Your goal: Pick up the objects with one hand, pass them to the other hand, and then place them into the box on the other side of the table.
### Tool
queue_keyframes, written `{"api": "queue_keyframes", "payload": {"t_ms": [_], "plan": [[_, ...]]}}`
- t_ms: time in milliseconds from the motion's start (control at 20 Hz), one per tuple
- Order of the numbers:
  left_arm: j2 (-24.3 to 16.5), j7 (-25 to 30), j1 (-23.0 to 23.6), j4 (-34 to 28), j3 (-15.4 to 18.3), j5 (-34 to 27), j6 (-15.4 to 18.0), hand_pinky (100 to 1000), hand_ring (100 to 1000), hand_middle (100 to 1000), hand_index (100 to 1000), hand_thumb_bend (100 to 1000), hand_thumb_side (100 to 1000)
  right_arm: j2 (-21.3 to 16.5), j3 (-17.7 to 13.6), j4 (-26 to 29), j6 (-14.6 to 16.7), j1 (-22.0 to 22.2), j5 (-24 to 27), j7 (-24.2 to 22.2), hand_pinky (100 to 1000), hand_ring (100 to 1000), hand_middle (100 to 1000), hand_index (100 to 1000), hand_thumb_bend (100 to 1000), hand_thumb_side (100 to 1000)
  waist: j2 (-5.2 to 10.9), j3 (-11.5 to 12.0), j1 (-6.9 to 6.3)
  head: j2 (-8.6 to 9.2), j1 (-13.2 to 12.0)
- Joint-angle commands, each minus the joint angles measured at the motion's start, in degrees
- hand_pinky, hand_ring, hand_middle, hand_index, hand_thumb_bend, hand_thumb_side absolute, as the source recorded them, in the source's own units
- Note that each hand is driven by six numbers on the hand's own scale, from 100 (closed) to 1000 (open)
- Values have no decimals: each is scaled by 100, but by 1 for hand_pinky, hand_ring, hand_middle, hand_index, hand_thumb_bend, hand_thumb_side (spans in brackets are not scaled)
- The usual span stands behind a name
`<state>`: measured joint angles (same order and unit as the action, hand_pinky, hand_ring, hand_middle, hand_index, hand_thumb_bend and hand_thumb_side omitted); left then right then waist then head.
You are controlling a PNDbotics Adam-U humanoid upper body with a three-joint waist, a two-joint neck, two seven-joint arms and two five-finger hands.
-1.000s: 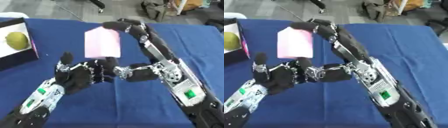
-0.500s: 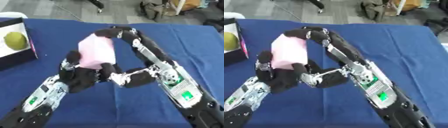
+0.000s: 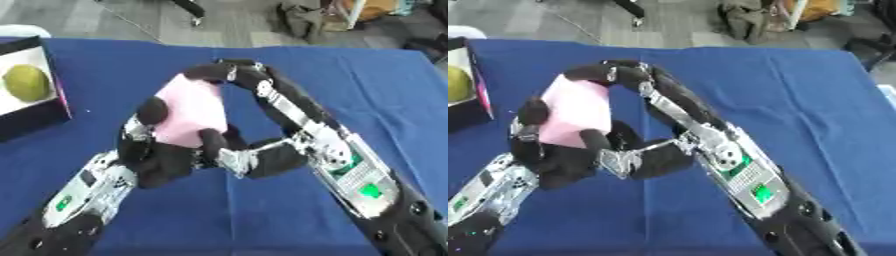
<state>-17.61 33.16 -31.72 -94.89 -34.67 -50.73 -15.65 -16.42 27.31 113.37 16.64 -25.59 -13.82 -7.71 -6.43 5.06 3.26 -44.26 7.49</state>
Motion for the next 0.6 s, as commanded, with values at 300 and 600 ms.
{"api": "queue_keyframes", "payload": {"t_ms": [300,600], "plan": [[-6,-297,-80,-127,25,-74,-3,858,788,614,687,462,659,-105,-16,122,-44,-20,66,-42,749,775,565,832,100,326,76,5,-21,14,40],[4,-663,-91,-98,19,-114,-9,820,735,537,592,410,654,-119,-18,122,-39,-8,85,-101,765,773,562,826,100,330,78,6,-16,14,29]]}}
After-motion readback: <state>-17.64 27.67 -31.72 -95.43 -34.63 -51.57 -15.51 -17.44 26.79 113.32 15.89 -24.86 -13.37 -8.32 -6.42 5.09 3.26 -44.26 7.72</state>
